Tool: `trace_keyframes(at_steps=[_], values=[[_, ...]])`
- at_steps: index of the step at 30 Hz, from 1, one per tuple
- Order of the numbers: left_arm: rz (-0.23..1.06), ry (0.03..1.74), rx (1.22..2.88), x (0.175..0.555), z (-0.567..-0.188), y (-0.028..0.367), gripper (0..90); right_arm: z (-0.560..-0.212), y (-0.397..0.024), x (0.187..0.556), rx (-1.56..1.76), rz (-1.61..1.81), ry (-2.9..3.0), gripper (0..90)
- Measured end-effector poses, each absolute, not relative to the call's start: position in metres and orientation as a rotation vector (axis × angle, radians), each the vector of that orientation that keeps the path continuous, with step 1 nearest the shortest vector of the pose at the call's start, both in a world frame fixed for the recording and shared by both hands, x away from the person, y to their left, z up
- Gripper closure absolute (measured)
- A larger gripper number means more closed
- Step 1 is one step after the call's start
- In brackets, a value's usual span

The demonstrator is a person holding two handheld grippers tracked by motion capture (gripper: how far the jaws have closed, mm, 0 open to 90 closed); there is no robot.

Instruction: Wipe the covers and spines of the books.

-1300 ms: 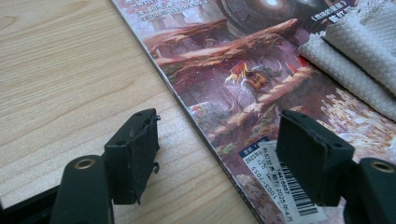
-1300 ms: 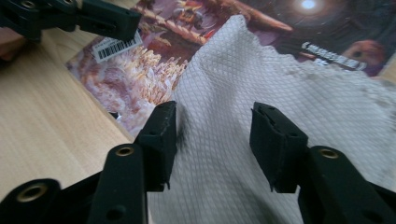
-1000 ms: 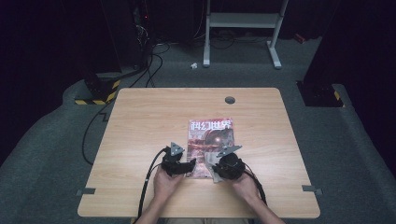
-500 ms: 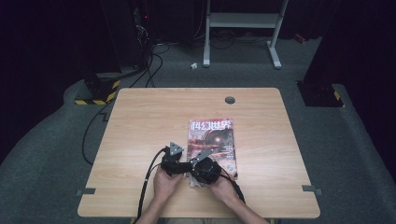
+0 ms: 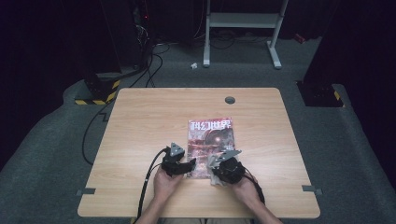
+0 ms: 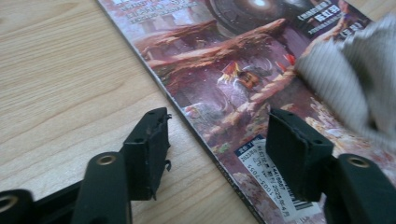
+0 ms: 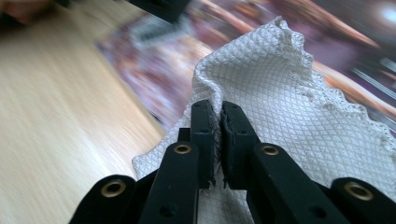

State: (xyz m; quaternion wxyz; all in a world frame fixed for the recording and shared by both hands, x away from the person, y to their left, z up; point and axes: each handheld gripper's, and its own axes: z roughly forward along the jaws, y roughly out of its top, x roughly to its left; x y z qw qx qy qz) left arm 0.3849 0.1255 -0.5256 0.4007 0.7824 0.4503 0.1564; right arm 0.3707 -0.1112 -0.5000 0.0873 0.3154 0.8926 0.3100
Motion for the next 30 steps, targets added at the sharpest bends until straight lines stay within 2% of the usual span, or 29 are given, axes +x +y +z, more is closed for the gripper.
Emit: trace_keyframes(at_steps=[4, 7, 12, 24, 30], values=[[0.394, 1.139, 1.977, 0.385, -0.526, 0.126, 41.1, -0.499, -0.135, 0.374, 1.039, 0.895, 2.616, 84.0], [0.394, 1.143, 1.976, 0.385, -0.526, 0.125, 40.2, -0.498, -0.135, 0.374, 1.07, 0.875, 2.607, 83.9], [0.406, 1.147, 1.979, 0.386, -0.526, 0.125, 38.3, -0.497, -0.118, 0.372, 1.011, 0.83, 2.605, 83.8], [0.406, 1.151, 1.975, 0.386, -0.526, 0.125, 38.3, -0.498, -0.045, 0.369, 0.832, 0.867, 2.695, 83.6], [0.41, 1.157, 1.972, 0.386, -0.526, 0.125, 38.2, -0.5, -0.044, 0.369, 0.826, 0.913, 2.704, 83.7]])
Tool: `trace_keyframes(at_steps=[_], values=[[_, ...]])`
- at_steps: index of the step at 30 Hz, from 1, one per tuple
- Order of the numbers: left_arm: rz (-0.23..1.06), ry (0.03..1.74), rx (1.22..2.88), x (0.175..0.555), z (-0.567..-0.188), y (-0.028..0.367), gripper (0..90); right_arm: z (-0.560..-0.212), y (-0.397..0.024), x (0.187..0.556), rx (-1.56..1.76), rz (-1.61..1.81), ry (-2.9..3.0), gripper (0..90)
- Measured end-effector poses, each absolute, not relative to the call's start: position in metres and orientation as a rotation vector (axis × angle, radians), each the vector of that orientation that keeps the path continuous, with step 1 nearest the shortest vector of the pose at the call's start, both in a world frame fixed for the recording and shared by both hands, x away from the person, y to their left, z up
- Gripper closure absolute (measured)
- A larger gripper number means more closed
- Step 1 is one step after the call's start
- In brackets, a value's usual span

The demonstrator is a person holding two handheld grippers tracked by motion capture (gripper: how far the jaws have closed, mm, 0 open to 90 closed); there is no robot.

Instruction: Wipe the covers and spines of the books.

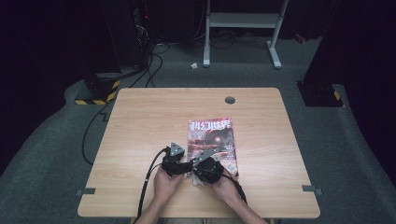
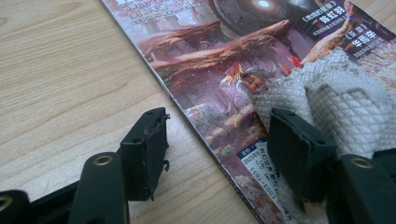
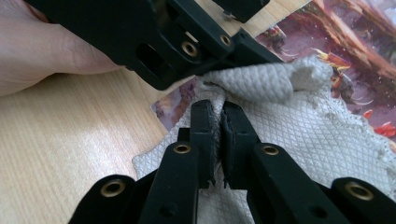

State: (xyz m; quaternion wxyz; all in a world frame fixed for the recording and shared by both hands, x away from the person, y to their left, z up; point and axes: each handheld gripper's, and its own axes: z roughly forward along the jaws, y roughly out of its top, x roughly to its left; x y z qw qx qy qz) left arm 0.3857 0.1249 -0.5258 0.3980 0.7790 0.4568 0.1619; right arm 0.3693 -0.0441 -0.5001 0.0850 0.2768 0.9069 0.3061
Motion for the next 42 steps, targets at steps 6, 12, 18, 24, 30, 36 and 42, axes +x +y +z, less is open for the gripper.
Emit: trace_keyframes(at_steps=[6, 12, 18, 24, 30, 36, 42], values=[[0.411, 1.159, 1.973, 0.386, -0.526, 0.125, 37.5, -0.502, -0.075, 0.368, 0.88, 0.943, 2.66, 83.7], [0.41, 1.159, 1.971, 0.386, -0.526, 0.125, 37.4, -0.501, -0.132, 0.366, 1.026, 0.904, 2.574, 83.7], [0.412, 1.158, 1.971, 0.386, -0.526, 0.125, 37.1, -0.501, -0.169, 0.363, 1.135, 0.9, 2.492, 83.3], [0.416, 1.16, 1.973, 0.386, -0.526, 0.124, 37.0, -0.501, -0.141, 0.362, 1.081, 0.878, 2.505, 83.3], [0.416, 1.161, 1.973, 0.386, -0.526, 0.124, 37.0, -0.503, -0.076, 0.36, 0.914, 0.921, 2.603, 83.6], [0.414, 1.162, 1.971, 0.386, -0.526, 0.124, 37.2, -0.505, -0.03, 0.356, 0.822, 0.959, 2.64, 83.6], [0.416, 1.162, 1.973, 0.386, -0.526, 0.124, 37.1, -0.507, -0.044, 0.357, 0.825, 1.011, 2.649, 83.7]])
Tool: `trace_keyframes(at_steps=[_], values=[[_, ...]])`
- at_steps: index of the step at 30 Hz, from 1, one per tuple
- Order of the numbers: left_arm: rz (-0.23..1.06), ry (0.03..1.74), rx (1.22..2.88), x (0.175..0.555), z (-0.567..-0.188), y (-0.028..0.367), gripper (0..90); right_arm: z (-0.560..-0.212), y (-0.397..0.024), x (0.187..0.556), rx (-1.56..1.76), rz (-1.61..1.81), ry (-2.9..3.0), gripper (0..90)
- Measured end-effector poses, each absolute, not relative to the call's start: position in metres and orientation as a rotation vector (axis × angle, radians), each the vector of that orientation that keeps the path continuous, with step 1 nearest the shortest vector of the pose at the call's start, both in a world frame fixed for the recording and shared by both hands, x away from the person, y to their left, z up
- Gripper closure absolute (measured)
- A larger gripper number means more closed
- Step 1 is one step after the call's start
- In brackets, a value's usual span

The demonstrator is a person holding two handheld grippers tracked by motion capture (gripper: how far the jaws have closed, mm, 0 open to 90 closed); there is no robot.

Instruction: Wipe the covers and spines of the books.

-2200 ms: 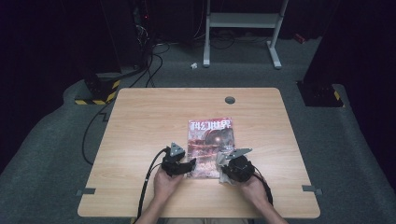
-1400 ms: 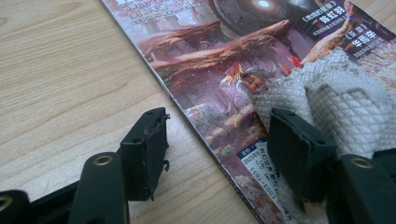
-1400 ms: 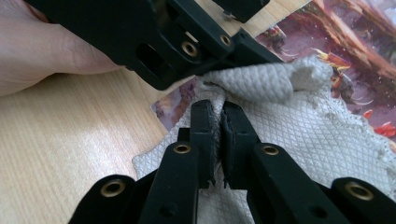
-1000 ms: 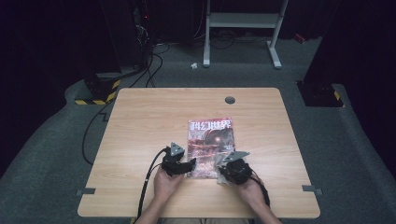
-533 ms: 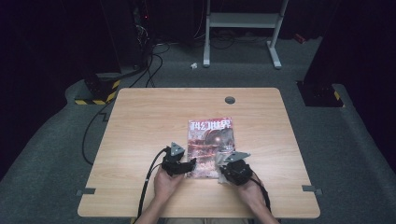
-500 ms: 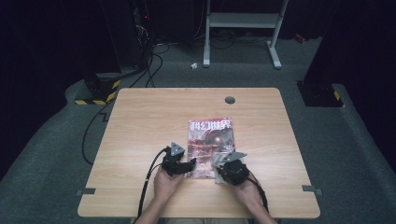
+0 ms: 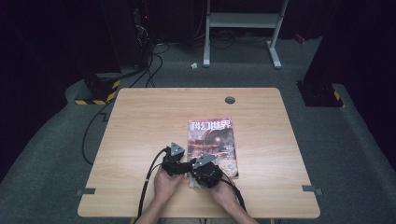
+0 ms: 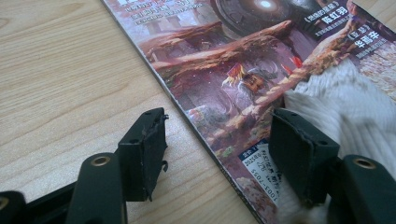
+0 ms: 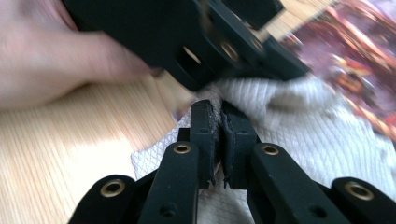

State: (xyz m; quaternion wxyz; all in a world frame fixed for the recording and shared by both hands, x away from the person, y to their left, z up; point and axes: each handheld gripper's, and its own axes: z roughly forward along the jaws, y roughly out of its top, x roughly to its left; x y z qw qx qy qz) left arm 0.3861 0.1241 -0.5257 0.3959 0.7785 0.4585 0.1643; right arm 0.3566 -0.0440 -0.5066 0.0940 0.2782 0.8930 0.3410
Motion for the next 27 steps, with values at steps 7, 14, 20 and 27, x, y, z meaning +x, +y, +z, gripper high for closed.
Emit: trace_keyframes(at_steps=[7, 14, 20, 27], values=[[0.411, 1.159, 1.974, 0.386, -0.526, 0.124, 36.4, -0.506, -0.105, 0.352, 0.963, 0.974, 2.554, 83.7], [0.411, 1.157, 1.974, 0.386, -0.526, 0.124, 36.3, -0.505, -0.172, 0.352, 1.125, 0.931, 2.454, 83.8], [0.411, 1.157, 1.974, 0.386, -0.526, 0.123, 36.2, -0.502, -0.155, 0.351, 1.104, 0.872, 2.463, 83.7], [0.412, 1.156, 1.976, 0.386, -0.526, 0.123, 36.5, -0.504, -0.081, 0.357, 0.945, 0.945, 2.59, 83.8]])
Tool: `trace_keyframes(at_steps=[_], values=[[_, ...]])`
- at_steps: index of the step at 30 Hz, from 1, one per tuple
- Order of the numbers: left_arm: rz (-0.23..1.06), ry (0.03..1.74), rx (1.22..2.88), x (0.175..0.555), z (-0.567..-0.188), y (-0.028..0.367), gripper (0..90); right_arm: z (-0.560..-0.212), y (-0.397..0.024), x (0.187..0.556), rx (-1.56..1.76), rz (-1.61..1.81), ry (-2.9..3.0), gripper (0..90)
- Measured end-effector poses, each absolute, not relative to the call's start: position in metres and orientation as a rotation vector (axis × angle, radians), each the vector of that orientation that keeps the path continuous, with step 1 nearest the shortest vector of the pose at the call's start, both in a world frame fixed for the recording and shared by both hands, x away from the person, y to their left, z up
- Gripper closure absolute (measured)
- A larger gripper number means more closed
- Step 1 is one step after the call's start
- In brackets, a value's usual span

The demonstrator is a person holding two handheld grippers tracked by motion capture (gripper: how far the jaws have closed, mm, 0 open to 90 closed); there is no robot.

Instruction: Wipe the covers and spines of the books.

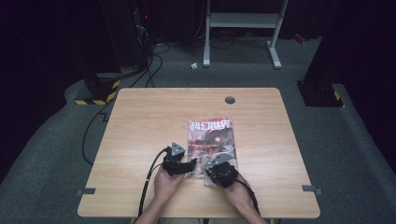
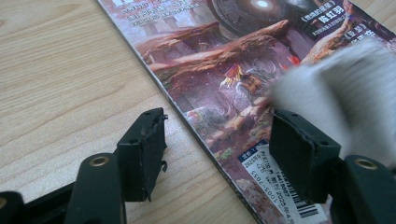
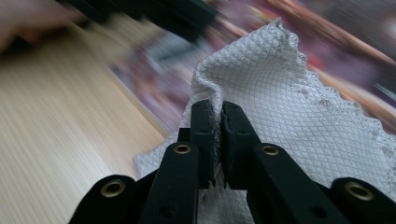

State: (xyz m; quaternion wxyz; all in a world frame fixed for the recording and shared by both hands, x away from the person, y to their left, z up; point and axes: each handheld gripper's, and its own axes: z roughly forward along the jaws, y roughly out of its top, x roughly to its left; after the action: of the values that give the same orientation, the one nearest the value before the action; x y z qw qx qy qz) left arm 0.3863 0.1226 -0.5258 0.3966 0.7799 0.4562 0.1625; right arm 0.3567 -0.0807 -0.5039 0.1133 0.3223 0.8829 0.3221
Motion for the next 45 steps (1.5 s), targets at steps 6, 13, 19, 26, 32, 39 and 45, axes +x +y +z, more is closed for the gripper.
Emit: trace_keyframes(at_steps=[6, 13, 19, 26, 32, 39, 45], values=[[0.409, 1.157, 1.974, 0.386, -0.526, 0.123, 36.6, -0.507, -0.04, 0.352, 0.846, 0.997, 2.624, 83.8], [0.41, 1.157, 1.975, 0.386, -0.526, 0.123, 36.6, -0.508, -0.071, 0.351, 0.886, 1.02, 2.61, 83.8], [0.409, 1.154, 1.975, 0.386, -0.526, 0.122, 36.8, -0.507, -0.151, 0.347, 1.078, 0.953, 2.459, 83.7], [0.37, 1.138, 1.96, 0.384, -0.526, 0.12, 50.8, -0.504, -0.175, 0.358, 1.197, 0.954, 2.432, 78.0], [0.374, 1.142, 1.958, 0.382, -0.526, 0.12, 51.4, -0.504, -0.171, 0.38, 1.263, 0.966, 2.414, 73.9], [0.335, 1.098, 1.988, 0.37, -0.525, 0.119, 53.0, -0.505, -0.174, 0.377, 1.272, 0.96, 2.393, 79.7], [0.272, 1.077, 2.042, 0.363, -0.52, 0.115, 54.8, -0.502, -0.179, 0.365, 1.22, 0.897, 2.428, 81.7]])
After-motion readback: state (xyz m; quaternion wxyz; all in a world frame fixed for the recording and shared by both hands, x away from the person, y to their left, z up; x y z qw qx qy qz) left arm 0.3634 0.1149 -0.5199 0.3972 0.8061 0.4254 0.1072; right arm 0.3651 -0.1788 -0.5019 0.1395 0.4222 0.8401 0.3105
